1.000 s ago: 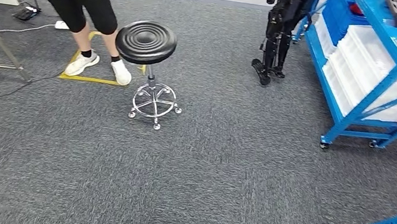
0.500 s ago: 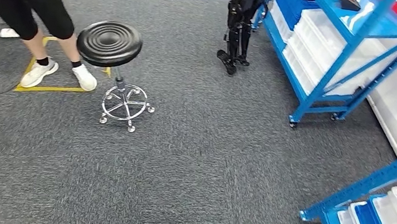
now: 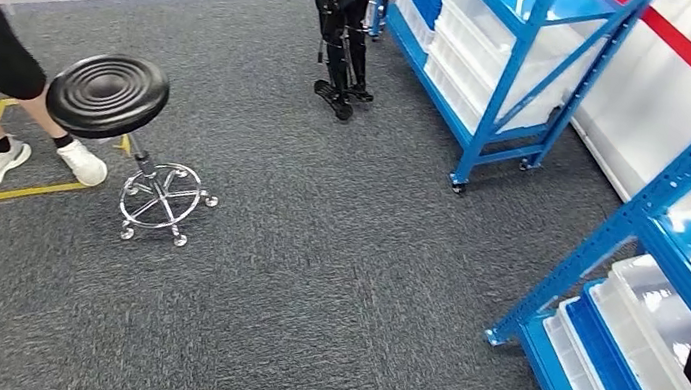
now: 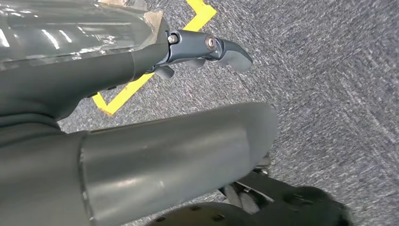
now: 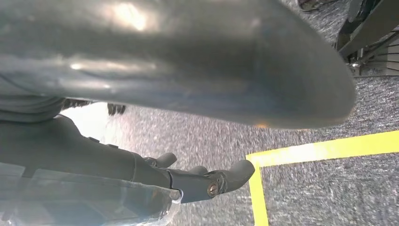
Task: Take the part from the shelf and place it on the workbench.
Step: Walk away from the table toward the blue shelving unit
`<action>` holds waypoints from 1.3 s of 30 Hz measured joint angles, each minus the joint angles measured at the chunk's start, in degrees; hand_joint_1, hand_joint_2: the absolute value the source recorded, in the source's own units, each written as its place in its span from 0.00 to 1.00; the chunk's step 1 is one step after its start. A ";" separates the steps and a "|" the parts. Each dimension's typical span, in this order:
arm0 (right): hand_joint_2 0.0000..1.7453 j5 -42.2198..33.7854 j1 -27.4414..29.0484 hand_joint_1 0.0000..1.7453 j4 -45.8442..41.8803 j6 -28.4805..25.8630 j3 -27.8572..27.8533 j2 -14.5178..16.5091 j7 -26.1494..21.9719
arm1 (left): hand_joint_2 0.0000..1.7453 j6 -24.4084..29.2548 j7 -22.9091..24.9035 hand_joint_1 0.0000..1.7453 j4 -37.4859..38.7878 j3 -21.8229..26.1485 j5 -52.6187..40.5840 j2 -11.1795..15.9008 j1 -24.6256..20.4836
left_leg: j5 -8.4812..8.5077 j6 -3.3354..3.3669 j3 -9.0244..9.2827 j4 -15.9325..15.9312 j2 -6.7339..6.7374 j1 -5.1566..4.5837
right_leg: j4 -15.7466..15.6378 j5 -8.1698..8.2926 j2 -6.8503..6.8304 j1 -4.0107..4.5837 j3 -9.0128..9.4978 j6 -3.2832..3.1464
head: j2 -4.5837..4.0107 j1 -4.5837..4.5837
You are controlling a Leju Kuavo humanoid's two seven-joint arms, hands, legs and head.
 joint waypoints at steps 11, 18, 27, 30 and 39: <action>0.00 -0.02 0.42 0.00 0.04 0.00 0.00 0.12 -0.03 | 0.00 0.02 -0.03 0.00 0.05 -0.43 0.03 -0.07 -0.15 | 9.41 2.22 6.01 -16.01 -1.58 0.10 | 3.28 -1.36 2.55 0.32 -2.58 1.85 | 0.00 0.36; 0.00 -0.02 0.30 0.00 0.04 -0.02 0.00 0.19 -0.02 | 0.00 0.02 -0.04 0.00 0.05 -0.84 0.04 0.01 0.10 | 9.13 2.56 6.22 -16.13 3.86 -0.32 | 11.66 -4.22 -2.41 -0.09 -6.66 3.11 | 0.00 0.68; 0.00 0.35 -0.14 0.00 0.04 -0.63 0.00 0.22 -0.02 | 0.00 -0.22 0.09 0.00 -0.11 -0.89 -0.14 0.08 -0.92 | 4.86 -0.04 6.46 -12.17 3.74 -0.11 | 0.54 0.00 -3.10 -0.30 -0.55 0.67 | 0.00 0.27; 0.00 0.43 -0.36 0.00 0.04 -0.78 0.01 0.27 -0.01 | 0.00 -0.22 0.21 0.00 -0.13 -0.92 -0.22 0.15 -0.80 | -0.22 -0.12 1.07 -1.20 0.18 0.01 | 0.56 0.10 -0.97 0.02 -0.68 -0.07 | 0.00 0.08; 0.00 0.78 -0.30 0.00 0.05 -0.78 0.08 0.49 0.05 | 0.00 -0.01 0.66 0.00 -0.13 -0.95 -0.22 0.35 -0.79 | 8.83 1.30 6.29 -15.56 -3.12 -0.27 | 0.58 0.61 5.28 0.49 -1.21 1.42 | 0.00 0.13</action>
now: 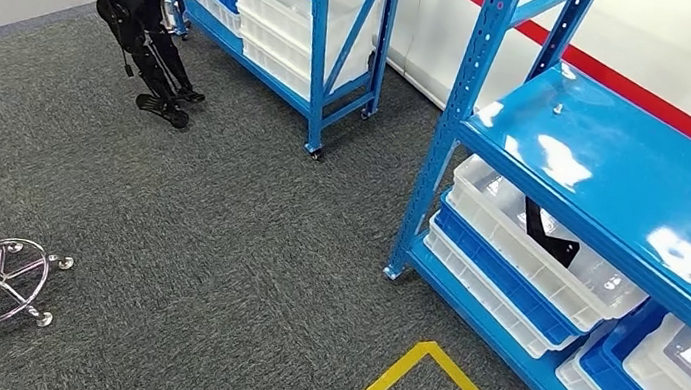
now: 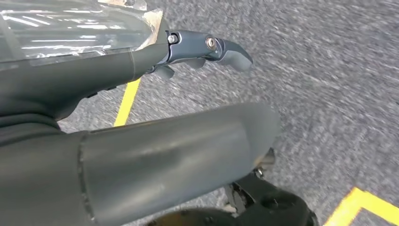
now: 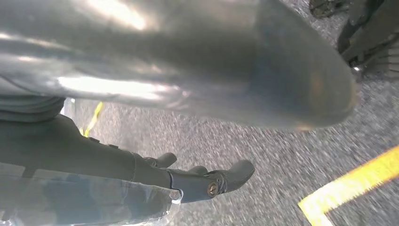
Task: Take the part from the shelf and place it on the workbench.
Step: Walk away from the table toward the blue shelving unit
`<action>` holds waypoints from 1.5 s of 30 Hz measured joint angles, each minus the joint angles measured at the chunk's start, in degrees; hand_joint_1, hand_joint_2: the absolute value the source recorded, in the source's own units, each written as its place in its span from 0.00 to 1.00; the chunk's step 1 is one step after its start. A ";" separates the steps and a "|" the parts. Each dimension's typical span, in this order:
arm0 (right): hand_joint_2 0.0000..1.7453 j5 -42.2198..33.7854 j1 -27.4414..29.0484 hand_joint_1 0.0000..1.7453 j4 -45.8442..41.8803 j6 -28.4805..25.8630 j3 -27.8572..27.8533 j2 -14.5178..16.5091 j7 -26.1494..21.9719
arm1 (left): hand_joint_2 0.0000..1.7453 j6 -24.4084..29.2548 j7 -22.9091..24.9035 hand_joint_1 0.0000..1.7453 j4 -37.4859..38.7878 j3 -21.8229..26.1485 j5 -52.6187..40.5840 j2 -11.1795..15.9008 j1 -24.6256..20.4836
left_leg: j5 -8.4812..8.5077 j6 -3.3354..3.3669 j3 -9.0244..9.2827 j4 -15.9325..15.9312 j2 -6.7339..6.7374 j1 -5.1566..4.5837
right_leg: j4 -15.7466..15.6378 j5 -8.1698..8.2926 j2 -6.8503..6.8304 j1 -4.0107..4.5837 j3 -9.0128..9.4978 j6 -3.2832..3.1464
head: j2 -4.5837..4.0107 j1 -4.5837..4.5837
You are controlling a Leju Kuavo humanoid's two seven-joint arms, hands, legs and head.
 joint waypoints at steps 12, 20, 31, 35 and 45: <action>0.00 0.61 -0.25 0.00 0.01 0.07 0.38 0.24 0.63 | 0.00 -0.12 -0.01 0.00 -0.08 -0.03 0.68 0.07 0.40 | 0.08 0.58 0.63 -0.97 8.30 -0.21 | 1.66 -1.56 -10.46 -0.79 -0.10 2.42 | 0.00 0.66; 0.00 1.03 -0.52 0.00 -0.01 0.14 1.07 0.17 0.63 | 0.00 -0.01 -0.64 0.00 -0.08 -0.02 1.19 0.07 0.52 | -5.93 -1.46 -1.79 7.33 4.01 0.28 | -0.57 -0.51 -7.38 -1.16 1.16 -0.68 | 0.00 -0.08; 0.00 0.99 -0.43 0.00 0.00 0.14 1.14 0.18 0.59 | 0.00 0.01 -0.57 0.00 0.02 -0.03 1.22 0.03 0.97 | 0.64 -0.19 -0.40 -0.23 -0.28 0.37 | -0.60 -0.06 0.03 -0.55 0.22 0.87 | 0.00 -0.07; 0.00 1.02 -0.36 0.00 0.01 0.14 1.23 0.19 0.59 | 0.00 0.12 -0.61 0.00 0.03 0.00 1.30 -0.02 1.00 | 1.30 1.36 -0.38 -0.91 2.75 0.25 | 6.80 -3.74 -4.85 -0.34 -3.72 0.71 | 0.00 0.34; 0.00 1.18 -0.58 0.00 -0.01 0.16 1.42 -0.19 0.56 | 0.00 0.14 -0.64 0.00 0.08 0.02 1.43 -0.21 1.10 | 0.26 0.12 0.70 -0.95 9.43 -0.62 | -0.41 -1.03 -11.01 0.31 0.99 1.01 | 0.00 0.48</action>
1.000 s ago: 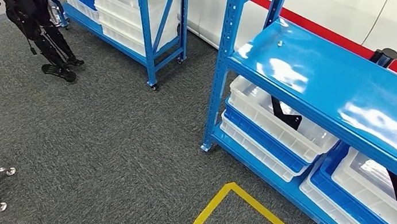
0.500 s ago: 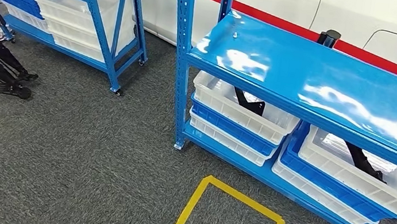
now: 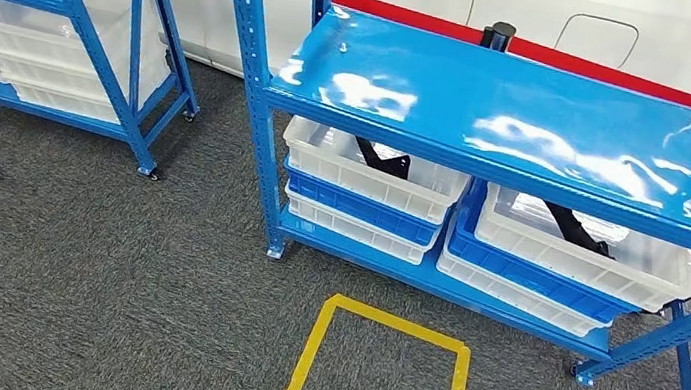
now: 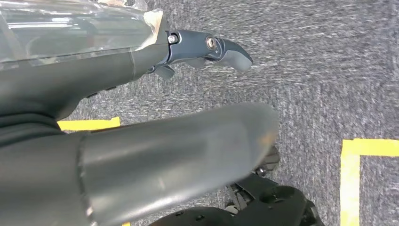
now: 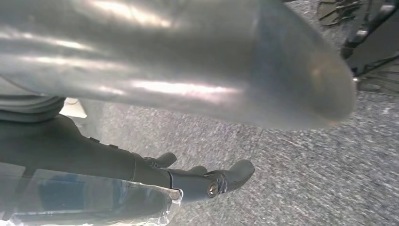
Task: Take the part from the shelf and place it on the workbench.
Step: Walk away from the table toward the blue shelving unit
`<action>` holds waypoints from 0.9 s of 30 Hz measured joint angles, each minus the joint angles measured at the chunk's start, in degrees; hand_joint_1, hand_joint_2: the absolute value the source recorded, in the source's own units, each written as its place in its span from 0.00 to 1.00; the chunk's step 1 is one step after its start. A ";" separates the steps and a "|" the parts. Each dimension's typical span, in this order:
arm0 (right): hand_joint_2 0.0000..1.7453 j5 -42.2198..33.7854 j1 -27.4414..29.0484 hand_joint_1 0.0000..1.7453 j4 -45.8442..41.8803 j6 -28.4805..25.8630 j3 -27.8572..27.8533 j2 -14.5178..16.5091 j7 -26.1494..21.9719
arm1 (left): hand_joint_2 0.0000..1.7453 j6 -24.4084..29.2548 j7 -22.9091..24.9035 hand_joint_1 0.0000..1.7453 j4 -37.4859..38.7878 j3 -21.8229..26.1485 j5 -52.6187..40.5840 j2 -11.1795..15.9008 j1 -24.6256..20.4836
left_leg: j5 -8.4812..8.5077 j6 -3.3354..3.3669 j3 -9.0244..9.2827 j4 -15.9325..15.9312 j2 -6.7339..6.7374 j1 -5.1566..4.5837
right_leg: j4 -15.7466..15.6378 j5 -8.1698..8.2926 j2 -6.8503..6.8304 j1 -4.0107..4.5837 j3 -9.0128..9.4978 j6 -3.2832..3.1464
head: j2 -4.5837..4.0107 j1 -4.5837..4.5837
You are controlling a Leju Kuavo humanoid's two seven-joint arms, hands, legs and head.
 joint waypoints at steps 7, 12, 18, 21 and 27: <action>0.00 0.09 -0.01 0.00 0.00 0.02 0.05 -0.12 -0.23 | 0.00 -0.05 -0.20 0.00 0.01 -0.02 0.12 -0.13 -0.20 | -7.79 -1.61 -5.37 12.97 -6.04 0.64 | -0.47 0.75 4.36 -0.98 0.30 -2.29 | 0.00 -0.46; 0.00 0.07 0.08 0.00 0.00 0.04 0.05 -0.13 -0.26 | 0.00 -0.11 -0.23 0.00 0.04 -0.02 0.12 -0.09 0.06 | -1.42 -1.49 -3.35 6.28 -8.32 1.12 | -0.22 0.72 8.19 -0.81 0.50 -2.22 | 0.00 -0.49; 0.00 0.05 0.19 0.00 0.01 0.02 0.06 -0.21 -0.48 | 0.00 0.05 -0.23 0.00 0.07 -0.02 0.12 -0.18 -0.23 | 0.87 0.30 -0.78 -0.18 -8.49 1.02 | 0.29 0.73 9.99 -0.58 -1.14 -0.20 | 0.00 -0.41; 0.00 0.07 0.04 0.00 0.00 -0.28 0.08 -0.18 -1.32 | 0.00 0.30 -0.23 0.00 0.07 -0.01 0.26 -0.20 -0.23 | 1.27 1.24 -0.63 -0.80 -6.46 1.02 | 8.33 -3.29 5.57 -0.42 -5.17 -0.62 | 0.00 -0.03; 0.00 0.72 0.17 0.00 -0.02 -0.92 0.42 -0.18 -2.00 | 0.00 0.81 -0.16 0.00 0.10 0.00 0.66 -0.39 -0.12 | 0.96 0.78 -0.50 -0.68 -4.19 1.02 | 6.60 -2.43 3.46 -1.42 -3.35 1.48 | 0.00 0.15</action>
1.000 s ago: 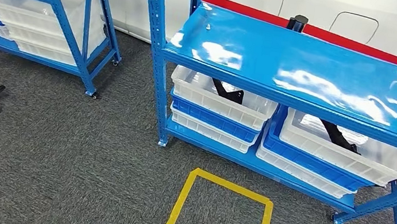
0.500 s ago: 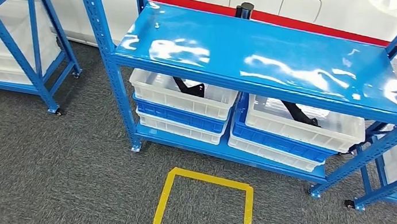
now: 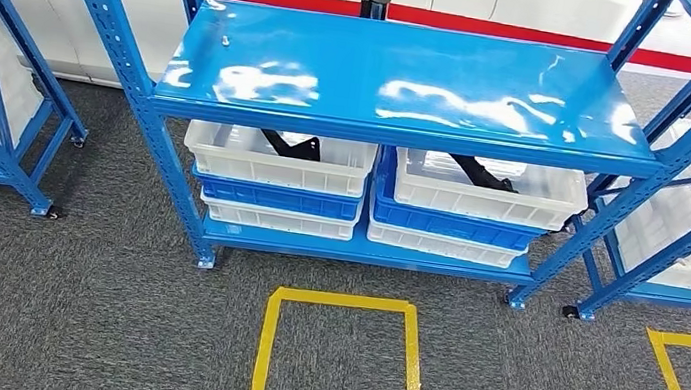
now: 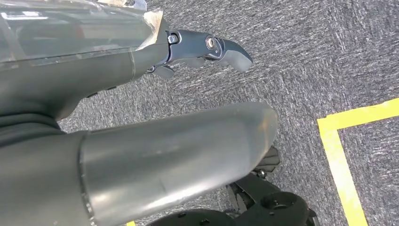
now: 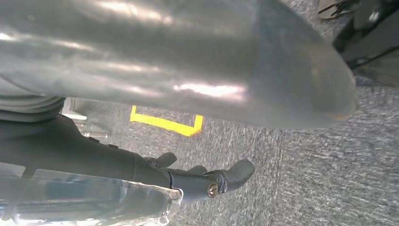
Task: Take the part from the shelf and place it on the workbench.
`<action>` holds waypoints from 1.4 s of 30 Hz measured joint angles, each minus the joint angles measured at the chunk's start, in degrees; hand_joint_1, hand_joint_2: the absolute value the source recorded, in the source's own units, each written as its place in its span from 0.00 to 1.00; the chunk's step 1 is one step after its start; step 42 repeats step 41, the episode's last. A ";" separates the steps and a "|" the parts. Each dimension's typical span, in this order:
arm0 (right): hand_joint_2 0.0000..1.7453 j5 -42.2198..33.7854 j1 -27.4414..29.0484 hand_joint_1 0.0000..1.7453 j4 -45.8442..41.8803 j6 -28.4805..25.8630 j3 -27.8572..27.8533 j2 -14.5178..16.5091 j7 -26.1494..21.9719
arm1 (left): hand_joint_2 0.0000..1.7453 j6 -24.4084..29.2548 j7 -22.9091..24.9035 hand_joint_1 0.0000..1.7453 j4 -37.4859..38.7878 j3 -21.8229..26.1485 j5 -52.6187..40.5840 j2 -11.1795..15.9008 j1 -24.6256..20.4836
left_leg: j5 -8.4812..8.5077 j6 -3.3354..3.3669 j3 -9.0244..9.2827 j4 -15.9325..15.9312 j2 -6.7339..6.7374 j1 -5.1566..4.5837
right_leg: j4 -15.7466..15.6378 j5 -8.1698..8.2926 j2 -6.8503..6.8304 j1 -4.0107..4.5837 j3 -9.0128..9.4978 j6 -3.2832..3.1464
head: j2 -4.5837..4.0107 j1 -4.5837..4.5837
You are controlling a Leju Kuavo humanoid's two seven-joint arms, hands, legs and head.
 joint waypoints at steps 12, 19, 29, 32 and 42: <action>1.00 0.32 -0.04 0.00 0.00 -0.01 0.97 0.17 -1.62 | 1.00 0.04 -0.07 0.00 -0.01 0.04 0.53 0.04 -0.04 | -0.08 -0.13 0.86 -0.52 0.03 -0.09 | -7.02 2.42 -0.60 0.51 4.32 -1.37 | 0.00 -0.31; 1.00 0.19 -0.03 0.00 0.00 0.02 0.95 0.19 -2.55 | 1.00 0.13 -0.72 0.00 0.01 0.08 0.84 0.01 -0.04 | -0.04 -1.94 0.97 -0.78 0.04 0.03 | -6.98 2.37 -0.62 0.67 4.34 -1.78 | 0.00 -0.27; 1.00 0.23 0.03 0.00 -0.03 0.54 0.92 0.24 -2.73 | 1.00 0.08 -0.65 0.00 -0.01 0.24 0.51 0.01 0.00 | -0.05 -1.93 0.97 -0.74 0.04 -0.38 | -7.00 2.41 -0.62 0.31 4.37 -1.73 | 0.00 -0.28; 0.75 0.74 0.44 0.00 -0.44 1.62 0.24 0.39 -2.75 | 0.25 -0.68 0.70 0.00 -0.32 2.22 -1.80 -0.16 0.51 | -0.06 -1.91 0.97 -0.73 0.04 -0.38 | -7.00 2.41 -0.62 0.31 4.36 -1.73 | 0.00 -0.28; 0.00 3.43 2.57 0.00 -2.96 3.64 -4.60 1.04 -2.84 | 0.00 -3.76 5.34 0.00 -2.58 12.23 -12.09 -0.99 3.12 | -0.11 -1.97 0.98 -0.73 0.03 -0.37 | -7.00 2.40 -0.62 0.32 4.36 -1.73 | 0.00 -0.28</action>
